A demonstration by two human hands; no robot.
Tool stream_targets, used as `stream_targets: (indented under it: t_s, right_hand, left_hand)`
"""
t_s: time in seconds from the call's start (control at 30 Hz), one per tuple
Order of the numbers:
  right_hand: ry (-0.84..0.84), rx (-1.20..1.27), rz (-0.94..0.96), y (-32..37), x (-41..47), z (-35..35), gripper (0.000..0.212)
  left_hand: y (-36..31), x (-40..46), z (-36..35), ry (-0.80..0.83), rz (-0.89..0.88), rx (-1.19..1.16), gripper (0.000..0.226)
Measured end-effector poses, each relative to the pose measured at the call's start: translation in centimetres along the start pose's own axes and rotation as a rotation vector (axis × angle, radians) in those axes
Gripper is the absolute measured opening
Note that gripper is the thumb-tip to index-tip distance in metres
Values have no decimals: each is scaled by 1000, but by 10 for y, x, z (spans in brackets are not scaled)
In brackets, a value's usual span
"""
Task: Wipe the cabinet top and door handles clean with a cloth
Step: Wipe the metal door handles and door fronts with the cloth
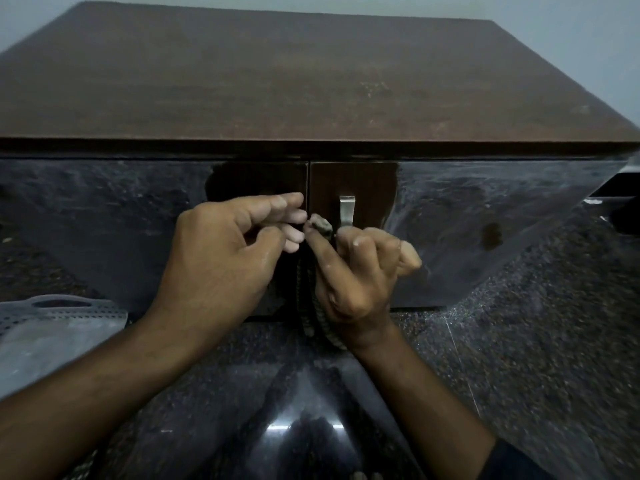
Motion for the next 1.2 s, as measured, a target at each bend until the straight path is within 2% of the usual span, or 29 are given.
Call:
stream_targets:
  t_s: [0.13, 0.3, 0.37, 0.53, 0.6, 0.73, 0.87, 0.97, 1.07, 1.2]
  right_hand:
    - [46, 33, -22, -3, -11, 0, 26]
    - [136, -73, -115, -31, -39, 18, 24]
    - [101, -49, -179, -36, -35, 26, 17]
    - [-98, 213, -273, -42, 15, 36, 7]
    - [-94, 257, -281, -34, 22, 31, 7]
    - [62, 257, -331, -19, -6, 23, 11]
    - [-17, 328, -444, -14, 5, 34, 12]
    - [-66, 401, -409, -4, 29, 38, 11]
    - [-36, 425, -420, -3, 37, 30, 12]
    - [32, 376, -411, 1, 15, 30, 17]
  left_hand:
    - [-1, -2, -3, 29, -6, 20, 40]
    - [-2, -2, -5, 82, -6, 42, 37]
    - [-3, -3, -7, 109, -17, 58, 38]
    - [-5, -4, -10, 135, -40, 80, 40]
    - [-3, -4, -12, 145, -41, 89, 41]
    - [-1, -5, -16, 222, -60, 89, 49]
    - [-1, -6, -19, 293, -90, 102, 56]
    - [-3, -6, -20, 323, -116, 127, 60]
    - [-5, -6, -22, 306, -60, 92, 60]
    - [-4, -6, -22, 309, 44, -38, 45]
Point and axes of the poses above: each hand's wrist, its own x-axis towards the middle knuckle, its own z-axis out of the back of the hand, y = z × x, the point moved 1 cm from there along x, towards the middle knuckle, and after that the axes turned 13 degrees about x, right-handed, at the moved point
